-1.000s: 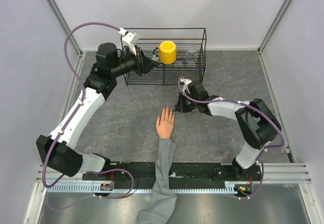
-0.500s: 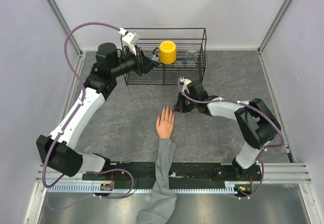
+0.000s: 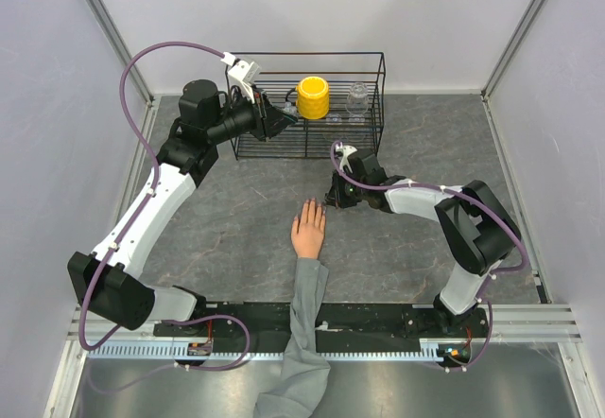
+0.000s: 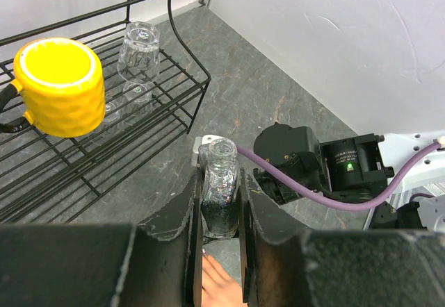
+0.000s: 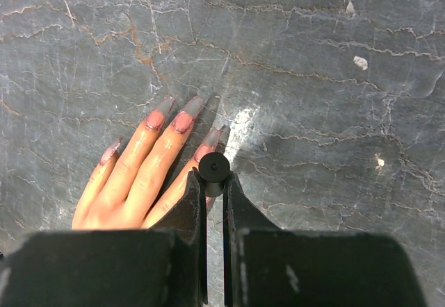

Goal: Paint the nails

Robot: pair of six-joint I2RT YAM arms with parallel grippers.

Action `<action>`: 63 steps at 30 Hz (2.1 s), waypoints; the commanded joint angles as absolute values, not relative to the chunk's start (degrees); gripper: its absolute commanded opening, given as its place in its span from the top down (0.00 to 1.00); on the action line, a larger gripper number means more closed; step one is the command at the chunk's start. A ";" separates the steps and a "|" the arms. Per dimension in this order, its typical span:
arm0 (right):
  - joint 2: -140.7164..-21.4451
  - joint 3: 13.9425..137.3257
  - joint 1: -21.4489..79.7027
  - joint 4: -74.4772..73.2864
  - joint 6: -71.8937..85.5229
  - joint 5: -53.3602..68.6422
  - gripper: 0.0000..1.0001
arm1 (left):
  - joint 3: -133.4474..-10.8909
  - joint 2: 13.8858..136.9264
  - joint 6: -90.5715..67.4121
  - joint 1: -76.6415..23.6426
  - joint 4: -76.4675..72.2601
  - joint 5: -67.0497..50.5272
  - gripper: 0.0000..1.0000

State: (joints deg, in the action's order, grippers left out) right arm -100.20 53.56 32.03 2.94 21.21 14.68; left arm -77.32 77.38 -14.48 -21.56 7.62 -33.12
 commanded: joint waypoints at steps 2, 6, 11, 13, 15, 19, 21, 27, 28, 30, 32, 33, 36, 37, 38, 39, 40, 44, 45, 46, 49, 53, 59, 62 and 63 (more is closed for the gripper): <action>-100.81 55.72 32.17 3.95 20.65 14.15 1.00 | -79.37 76.82 -15.47 -21.27 6.50 -33.66 0.98; -100.90 55.64 32.26 4.22 20.65 14.50 1.00 | -79.37 76.82 -15.56 -21.18 6.42 -33.66 0.98; -101.77 56.07 32.26 4.57 21.01 14.68 1.00 | -79.45 76.82 -15.47 -21.27 6.59 -33.75 0.98; -102.21 56.60 32.26 4.57 21.01 14.76 1.00 | -79.63 76.90 -15.47 -21.18 6.50 -33.84 0.98; -102.30 57.04 32.26 4.57 21.09 14.59 1.00 | -79.80 76.82 -15.29 -21.18 6.59 -33.84 0.98; -102.57 57.48 32.26 4.48 20.92 14.59 1.00 | -79.89 76.99 -15.21 -21.27 6.50 -33.84 0.98; -102.66 57.48 32.25 4.39 20.92 14.33 1.00 | -79.89 76.99 -15.21 -21.18 6.50 -33.92 0.98; -103.01 57.74 32.26 4.04 20.92 14.06 1.00 | -79.98 76.91 -15.21 -21.18 6.68 -33.93 0.98; -103.01 57.83 32.26 4.04 20.83 14.06 1.00 | -79.89 76.90 -15.21 -21.09 6.68 -34.01 0.98; -102.83 57.57 32.26 3.87 20.74 14.06 1.00 | -79.89 76.82 -15.21 -21.09 6.77 -34.01 0.98; -102.57 57.22 32.26 3.78 20.74 14.06 1.00 | -79.98 76.90 -15.29 -21.18 6.68 -34.01 0.98; -102.31 57.04 32.26 3.69 20.66 13.98 1.00 | -79.89 76.82 -15.21 -21.18 6.77 -34.01 0.98; -101.69 56.34 32.26 3.60 20.66 13.80 1.00 | -79.81 76.82 -15.47 -21.18 6.77 -34.10 0.98; -101.52 56.25 32.17 3.52 20.65 13.71 1.00 | -79.89 76.82 -15.38 -21.09 6.77 -34.19 0.98; -101.43 55.99 32.25 3.43 20.57 13.71 1.00 | -79.81 76.90 -15.55 -21.18 6.68 -34.10 0.98; -100.99 55.90 32.26 3.43 20.57 13.80 1.00 | -79.80 76.73 -15.56 -21.09 6.77 -34.10 0.98; -100.90 55.81 32.26 3.43 20.57 13.89 1.00 | -79.80 76.82 -15.56 -21.09 6.77 -34.19 0.98; -99.85 55.02 32.26 3.25 20.57 14.15 1.00 | -79.63 76.73 -15.73 -21.18 6.77 -34.10 0.98; -99.76 54.93 32.34 3.25 20.57 14.06 1.00 | -79.63 76.64 -15.73 -21.18 6.68 -33.93 0.98; -99.49 54.67 32.26 3.16 20.57 14.06 1.00 | -79.54 76.64 -15.82 -21.09 6.77 -33.93 0.98; -98.97 54.23 32.34 3.08 20.65 14.06 1.00 | -79.54 76.55 -15.91 -21.18 6.77 -33.84 0.98; -98.18 53.53 32.34 3.08 20.74 14.15 1.00 | -79.54 76.20 -16.00 -21.18 6.77 -33.75 0.98; -97.56 53.00 32.43 3.51 20.83 14.59 1.00 | -79.37 76.11 -16.26 -21.18 6.77 -33.66 0.98; -97.30 52.74 32.43 3.43 20.83 14.77 1.00 | -79.19 76.02 -16.26 -21.18 6.77 -33.66 0.98; -97.21 52.73 32.52 3.51 20.83 14.85 1.00 | -79.10 75.85 -16.17 -21.18 6.77 -33.66 0.98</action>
State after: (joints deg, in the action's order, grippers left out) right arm -99.68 53.25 32.10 2.48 21.21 14.57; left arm -77.32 77.36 -14.52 -21.45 7.62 -33.12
